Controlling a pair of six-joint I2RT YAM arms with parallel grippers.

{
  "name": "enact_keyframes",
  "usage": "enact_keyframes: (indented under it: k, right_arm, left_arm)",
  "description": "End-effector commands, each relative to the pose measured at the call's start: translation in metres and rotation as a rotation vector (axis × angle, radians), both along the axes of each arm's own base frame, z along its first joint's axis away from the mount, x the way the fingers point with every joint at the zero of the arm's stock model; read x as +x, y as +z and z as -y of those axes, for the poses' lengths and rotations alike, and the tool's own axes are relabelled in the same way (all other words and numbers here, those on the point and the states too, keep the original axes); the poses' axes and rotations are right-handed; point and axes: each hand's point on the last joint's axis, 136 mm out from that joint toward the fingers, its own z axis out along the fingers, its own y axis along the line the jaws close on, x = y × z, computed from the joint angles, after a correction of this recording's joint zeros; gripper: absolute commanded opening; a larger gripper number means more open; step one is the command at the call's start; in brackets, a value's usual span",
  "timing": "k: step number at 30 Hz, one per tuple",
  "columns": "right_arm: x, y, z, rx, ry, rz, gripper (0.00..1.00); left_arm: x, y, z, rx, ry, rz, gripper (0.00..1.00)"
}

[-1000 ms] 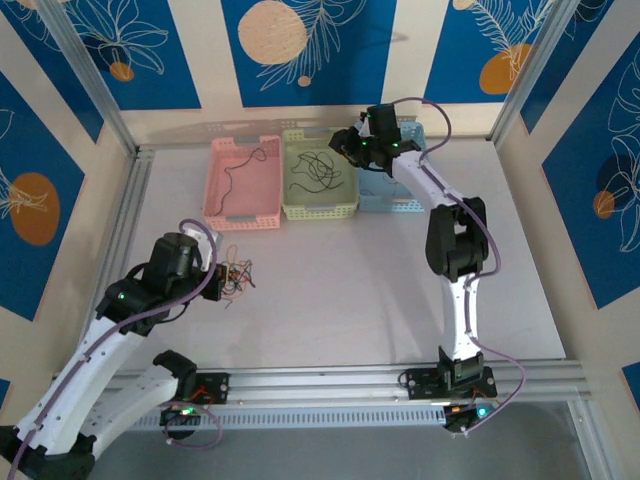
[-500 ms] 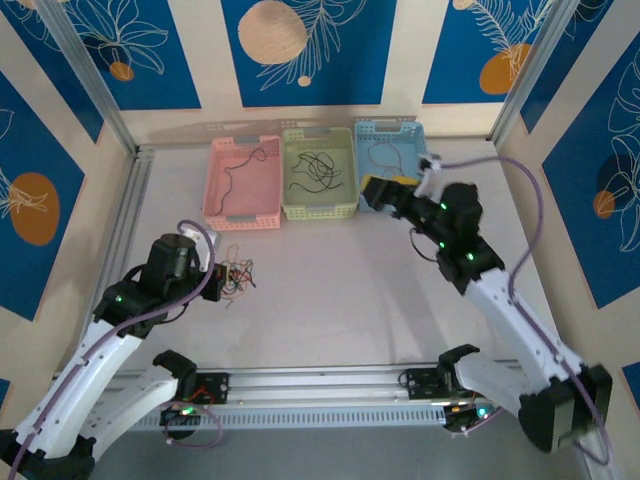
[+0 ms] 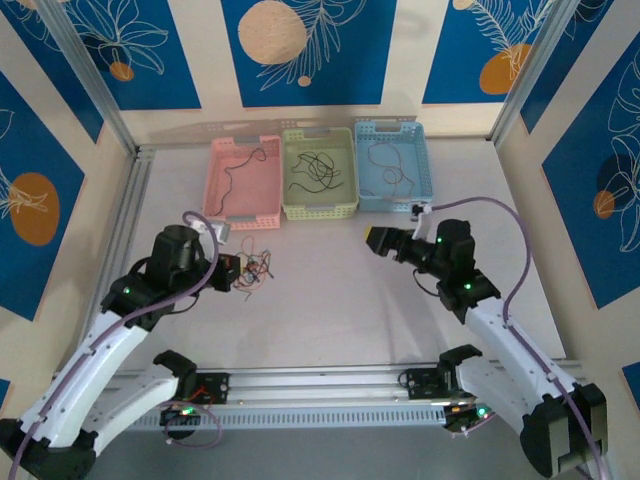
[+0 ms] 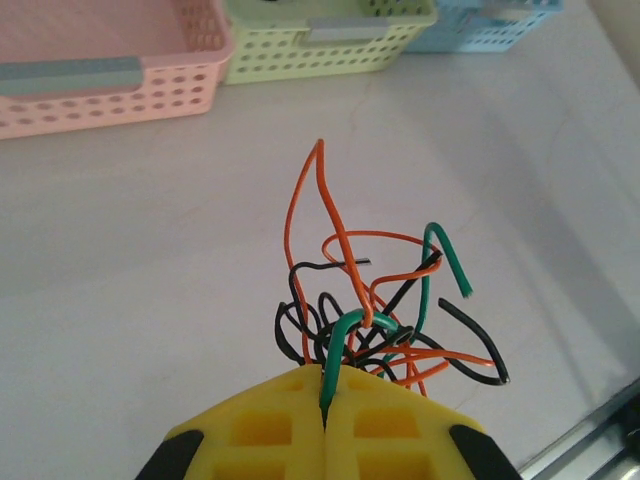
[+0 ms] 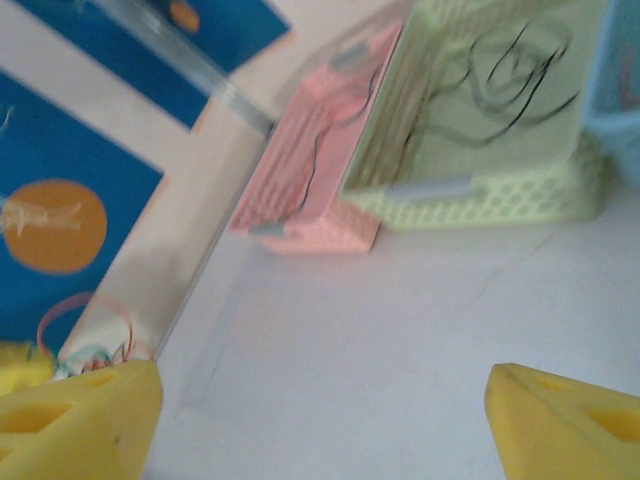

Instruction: Untangle the cables

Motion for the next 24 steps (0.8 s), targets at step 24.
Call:
enact_keyframes:
  k: [24]
  right_arm:
    - [-0.048, -0.023, -0.103, -0.133, 0.466, 0.107, 0.60]
  left_arm:
    - [-0.012, -0.024, 0.113, -0.241, -0.359, -0.043, 0.00]
